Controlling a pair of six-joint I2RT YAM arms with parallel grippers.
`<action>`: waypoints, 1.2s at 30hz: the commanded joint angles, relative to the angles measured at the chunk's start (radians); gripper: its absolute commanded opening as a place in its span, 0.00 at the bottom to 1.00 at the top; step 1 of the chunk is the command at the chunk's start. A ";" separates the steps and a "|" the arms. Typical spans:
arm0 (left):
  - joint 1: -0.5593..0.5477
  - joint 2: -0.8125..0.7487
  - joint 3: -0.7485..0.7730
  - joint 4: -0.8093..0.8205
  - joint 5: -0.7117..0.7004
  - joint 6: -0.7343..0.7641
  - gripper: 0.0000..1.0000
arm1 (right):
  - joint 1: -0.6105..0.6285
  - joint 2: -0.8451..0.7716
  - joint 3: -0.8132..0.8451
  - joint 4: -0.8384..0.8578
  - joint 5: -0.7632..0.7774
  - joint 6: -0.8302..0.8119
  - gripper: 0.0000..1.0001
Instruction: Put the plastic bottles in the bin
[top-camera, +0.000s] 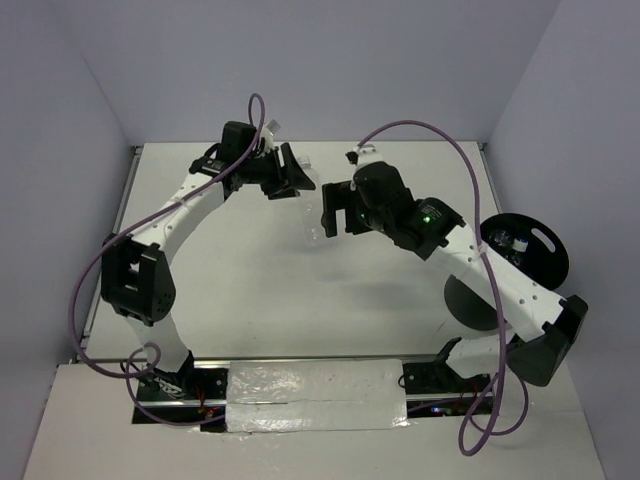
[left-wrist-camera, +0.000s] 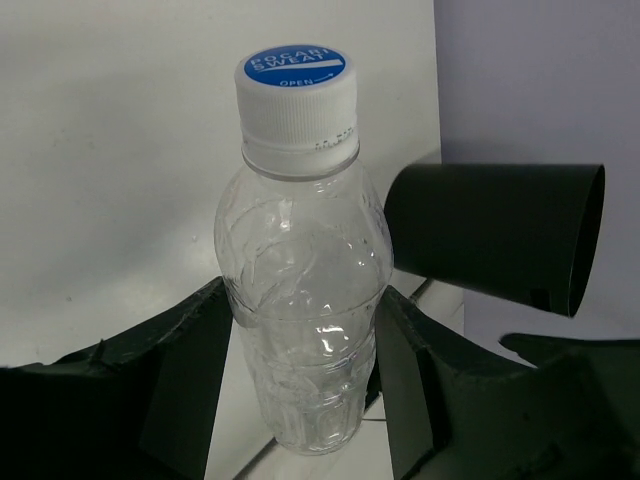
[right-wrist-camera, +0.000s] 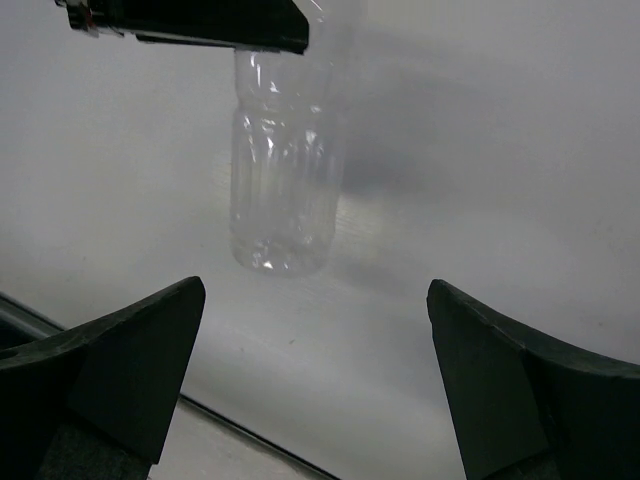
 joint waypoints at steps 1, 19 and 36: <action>0.003 -0.092 -0.029 -0.001 0.041 0.039 0.61 | 0.005 0.048 0.051 0.106 -0.131 -0.021 1.00; -0.024 -0.155 -0.074 0.031 0.085 0.023 0.65 | 0.012 0.233 0.058 0.254 -0.148 0.112 0.70; -0.024 -0.202 -0.002 -0.170 -0.016 0.159 0.99 | 0.007 0.247 0.033 0.056 0.232 0.255 0.38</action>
